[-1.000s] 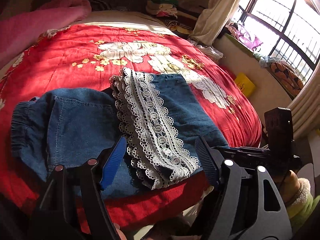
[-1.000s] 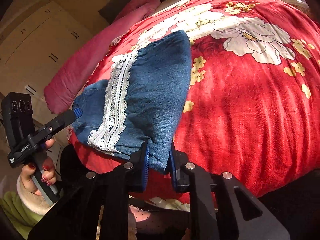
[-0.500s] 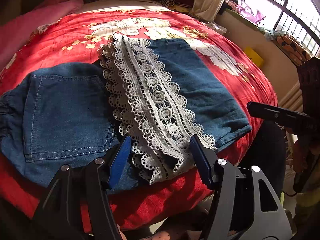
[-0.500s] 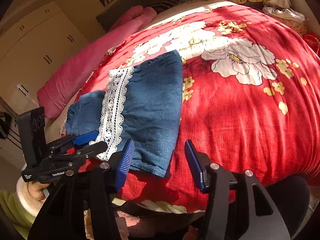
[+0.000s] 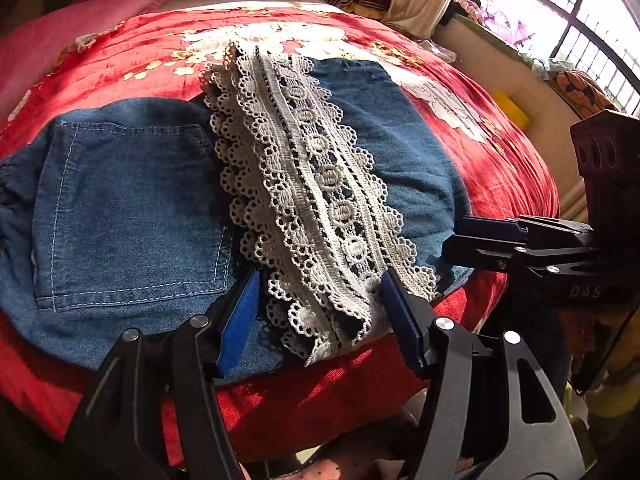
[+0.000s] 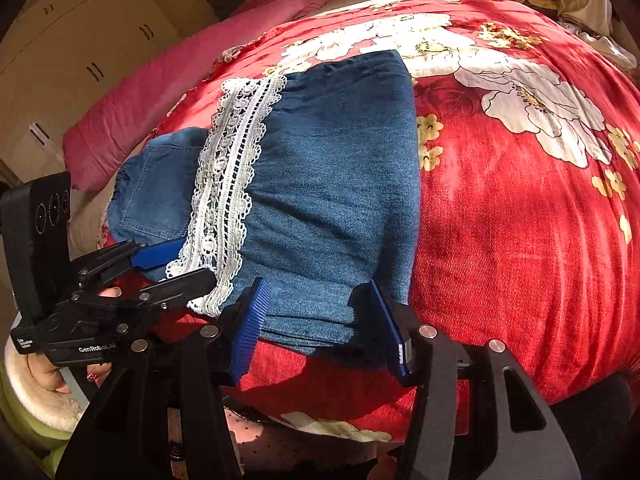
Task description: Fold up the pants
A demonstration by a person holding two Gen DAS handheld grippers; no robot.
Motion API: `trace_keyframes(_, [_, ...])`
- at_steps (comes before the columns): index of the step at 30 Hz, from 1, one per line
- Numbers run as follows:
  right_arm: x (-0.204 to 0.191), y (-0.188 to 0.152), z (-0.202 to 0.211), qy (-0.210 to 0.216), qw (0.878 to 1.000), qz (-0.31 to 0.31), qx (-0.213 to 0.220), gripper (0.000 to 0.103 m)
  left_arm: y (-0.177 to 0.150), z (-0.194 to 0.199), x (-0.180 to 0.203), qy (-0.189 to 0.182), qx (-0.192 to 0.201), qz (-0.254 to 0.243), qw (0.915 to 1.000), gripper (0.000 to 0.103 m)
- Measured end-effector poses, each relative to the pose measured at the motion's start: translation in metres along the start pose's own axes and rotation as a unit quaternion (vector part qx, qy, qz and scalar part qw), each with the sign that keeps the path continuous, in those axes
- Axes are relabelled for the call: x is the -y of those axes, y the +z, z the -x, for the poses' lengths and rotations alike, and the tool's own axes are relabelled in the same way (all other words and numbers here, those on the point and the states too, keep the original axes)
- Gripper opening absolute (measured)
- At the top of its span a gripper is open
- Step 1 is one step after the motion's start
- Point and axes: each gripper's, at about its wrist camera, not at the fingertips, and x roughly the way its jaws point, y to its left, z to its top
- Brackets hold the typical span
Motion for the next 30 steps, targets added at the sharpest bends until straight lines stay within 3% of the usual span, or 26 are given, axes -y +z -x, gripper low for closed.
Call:
trace_keyframes(7, [0.002,0.003,0.011,0.011,1.000,-0.023,-0.001,0.051,0.001,0.003,-0.001,-0.008,-0.002,0.007,0.9999,0.054])
trace_keyframes(16, [-0.009,0.011,0.045,0.009,0.999,-0.026,0.036,0.067,0.002,0.032,-0.009,-0.015,0.014,0.030,0.9993,0.055])
trace_keyframes(30, [-0.064,0.045,0.057,0.019,0.998,0.021,0.057,0.081,-0.004,0.091,-0.050,0.020,0.074,0.084,0.9935,0.078])
